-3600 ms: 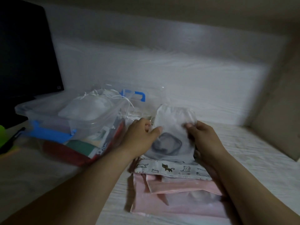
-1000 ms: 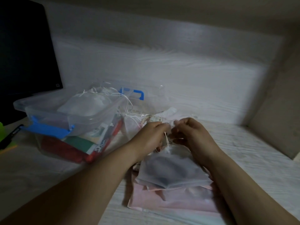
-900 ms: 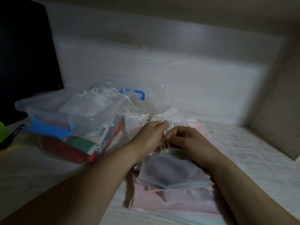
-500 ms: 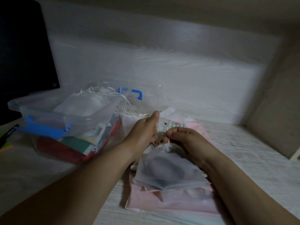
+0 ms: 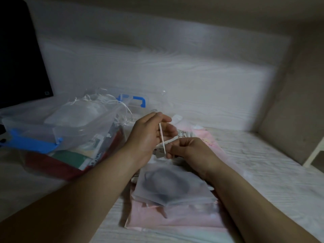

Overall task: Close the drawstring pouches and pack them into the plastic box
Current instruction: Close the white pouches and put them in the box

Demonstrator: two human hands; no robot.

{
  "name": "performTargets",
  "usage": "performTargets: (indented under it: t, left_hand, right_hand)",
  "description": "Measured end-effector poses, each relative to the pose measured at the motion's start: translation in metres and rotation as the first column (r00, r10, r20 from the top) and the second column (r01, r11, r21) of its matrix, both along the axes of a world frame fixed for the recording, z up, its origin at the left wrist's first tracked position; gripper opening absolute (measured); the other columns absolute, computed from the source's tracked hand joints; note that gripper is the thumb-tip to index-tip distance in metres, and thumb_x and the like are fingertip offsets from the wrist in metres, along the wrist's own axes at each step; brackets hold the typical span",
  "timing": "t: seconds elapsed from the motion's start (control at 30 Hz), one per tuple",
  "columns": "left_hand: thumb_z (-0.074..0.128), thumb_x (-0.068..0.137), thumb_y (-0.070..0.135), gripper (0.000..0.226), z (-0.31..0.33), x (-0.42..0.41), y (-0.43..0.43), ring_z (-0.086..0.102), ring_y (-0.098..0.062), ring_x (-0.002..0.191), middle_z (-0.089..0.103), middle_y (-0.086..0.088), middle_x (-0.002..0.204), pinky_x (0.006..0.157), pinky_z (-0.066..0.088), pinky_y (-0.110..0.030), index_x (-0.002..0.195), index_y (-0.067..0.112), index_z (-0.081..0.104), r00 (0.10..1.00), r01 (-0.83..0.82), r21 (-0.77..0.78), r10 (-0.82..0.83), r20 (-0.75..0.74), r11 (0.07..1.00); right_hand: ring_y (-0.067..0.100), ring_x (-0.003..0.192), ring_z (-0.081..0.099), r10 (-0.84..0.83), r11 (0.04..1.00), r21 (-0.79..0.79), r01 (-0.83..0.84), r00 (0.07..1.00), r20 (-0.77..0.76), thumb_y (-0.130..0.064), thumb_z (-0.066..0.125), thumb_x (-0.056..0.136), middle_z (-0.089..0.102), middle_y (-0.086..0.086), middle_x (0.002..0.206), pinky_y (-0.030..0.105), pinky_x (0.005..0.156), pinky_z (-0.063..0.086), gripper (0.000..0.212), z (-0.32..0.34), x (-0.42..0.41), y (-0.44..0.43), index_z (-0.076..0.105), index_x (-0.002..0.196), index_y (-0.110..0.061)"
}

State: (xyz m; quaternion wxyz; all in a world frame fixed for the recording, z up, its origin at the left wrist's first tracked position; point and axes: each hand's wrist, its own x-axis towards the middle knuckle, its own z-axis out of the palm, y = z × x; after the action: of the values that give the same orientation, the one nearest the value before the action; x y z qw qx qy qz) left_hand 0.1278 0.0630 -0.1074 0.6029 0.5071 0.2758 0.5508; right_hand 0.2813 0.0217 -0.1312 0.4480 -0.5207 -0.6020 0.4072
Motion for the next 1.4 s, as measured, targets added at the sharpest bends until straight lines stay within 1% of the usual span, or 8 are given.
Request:
performTargets:
  t: [0.2, 0.3, 0.37, 0.53, 0.7, 0.93, 1.1, 1.4]
  left_hand:
    - [0.045, 0.110, 0.024, 0.031, 0.004, 0.014, 0.001, 0.076, -0.028, 0.104, 0.078, -0.018, 0.105, 0.097, 0.059, -0.044, 0.107, 0.002, 0.066, 0.990, 0.098, 0.007, -0.097, -0.103, 0.995]
    - [0.045, 0.109, 0.035, 0.034, 0.004, 0.016, -0.002, 0.077, -0.027, 0.097, 0.078, -0.012, 0.106, 0.076, 0.061, -0.039, 0.116, 0.012, 0.069, 0.956, 0.121, 0.053, -0.102, -0.275, 0.991]
    - [0.047, 0.107, 0.043, 0.033, -0.004, 0.010, -0.002, 0.073, -0.024, 0.084, 0.076, -0.011, 0.103, 0.064, 0.055, -0.035, 0.119, 0.021, 0.068, 0.889, 0.107, 0.149, -0.028, -0.457, 0.983]
    - [0.046, 0.105, 0.033, 0.032, -0.017, -0.015, 0.001, 0.069, -0.014, 0.093, 0.070, 0.006, 0.103, 0.090, 0.056, -0.040, 0.136, 0.034, 0.056, 0.654, 0.138, 0.338, 0.170, -0.737, 0.931]
    - [0.055, 0.103, 0.043, 0.013, -0.012, -0.019, -0.001, 0.057, -0.001, 0.074, 0.064, 0.017, 0.080, 0.072, 0.044, -0.030, 0.104, 0.035, 0.065, 0.522, 0.188, 0.401, 0.255, -0.814, 0.897]
    - [0.059, 0.101, 0.042, 0.016, -0.008, -0.025, 0.002, 0.062, -0.012, 0.090, 0.066, 0.009, 0.093, 0.086, 0.053, -0.044, 0.091, 0.030, 0.064, 0.439, 0.182, 0.438, 0.326, -0.837, 0.880]
    - [0.059, 0.101, 0.038, 0.027, -0.009, -0.021, 0.005, 0.057, -0.014, 0.075, 0.062, 0.007, 0.079, 0.074, 0.050, -0.040, 0.082, 0.019, 0.060, 0.482, 0.131, 0.411, 0.304, -0.822, 0.902]
    - [0.077, 0.088, 0.019, 0.016, -0.014, -0.019, 0.011, 0.059, 0.006, 0.063, 0.069, 0.016, 0.065, 0.069, 0.045, -0.016, 0.072, 0.023, 0.076, 0.719, 0.139, 0.204, 0.043, -0.694, 0.969]
  right_hand:
    - [0.011, 0.076, 0.063, 0.085, 0.995, 0.053, -0.089, 0.994, 0.064, -0.015, 0.072, 0.094, 0.076, 0.010, 0.082, 0.022, 0.078, 0.049, 0.018, -0.001, 0.000, -0.002, 0.079, 0.078, -0.008]
    - [0.018, 0.077, 0.061, 0.081, 0.995, 0.054, -0.081, 0.997, 0.001, -0.019, 0.074, 0.092, 0.073, 0.012, 0.082, 0.034, 0.081, 0.046, 0.018, -0.005, 0.002, 0.002, 0.077, 0.078, -0.008]
    - [0.022, 0.081, 0.061, 0.095, 0.993, 0.075, -0.091, 0.994, -0.052, -0.018, 0.073, 0.090, 0.072, 0.014, 0.085, 0.039, 0.086, 0.046, 0.016, -0.006, 0.003, 0.004, 0.075, 0.078, -0.008]
    - [0.023, 0.084, 0.063, 0.066, 0.993, 0.110, -0.054, 0.991, -0.116, 0.004, 0.064, 0.091, 0.071, 0.015, 0.084, 0.036, 0.088, 0.047, 0.017, -0.007, 0.006, 0.008, 0.073, 0.081, -0.005]
    - [0.026, 0.088, 0.060, 0.004, 0.997, 0.076, 0.012, 0.979, -0.203, -0.022, 0.079, 0.075, 0.071, 0.016, 0.087, 0.044, 0.091, 0.044, 0.008, -0.008, 0.007, 0.010, 0.074, 0.076, -0.015]
    - [0.025, 0.086, 0.055, -0.003, 1.000, 0.025, 0.009, 0.972, -0.234, -0.019, 0.080, 0.080, 0.067, 0.018, 0.087, 0.040, 0.087, 0.039, 0.020, -0.007, 0.009, 0.008, 0.069, 0.084, -0.004]
    - [0.026, 0.077, 0.045, -0.024, 0.999, 0.042, 0.031, 0.985, -0.171, -0.037, 0.082, 0.074, 0.058, 0.018, 0.081, 0.042, 0.075, 0.034, 0.041, -0.006, 0.007, 0.005, 0.065, 0.080, -0.001]
    - [0.024, 0.075, 0.054, -0.071, 0.990, 0.106, 0.090, 0.982, -0.178, -0.021, 0.080, 0.083, 0.067, 0.023, 0.082, 0.042, 0.072, 0.041, 0.028, -0.007, 0.007, 0.008, 0.066, 0.081, 0.004]
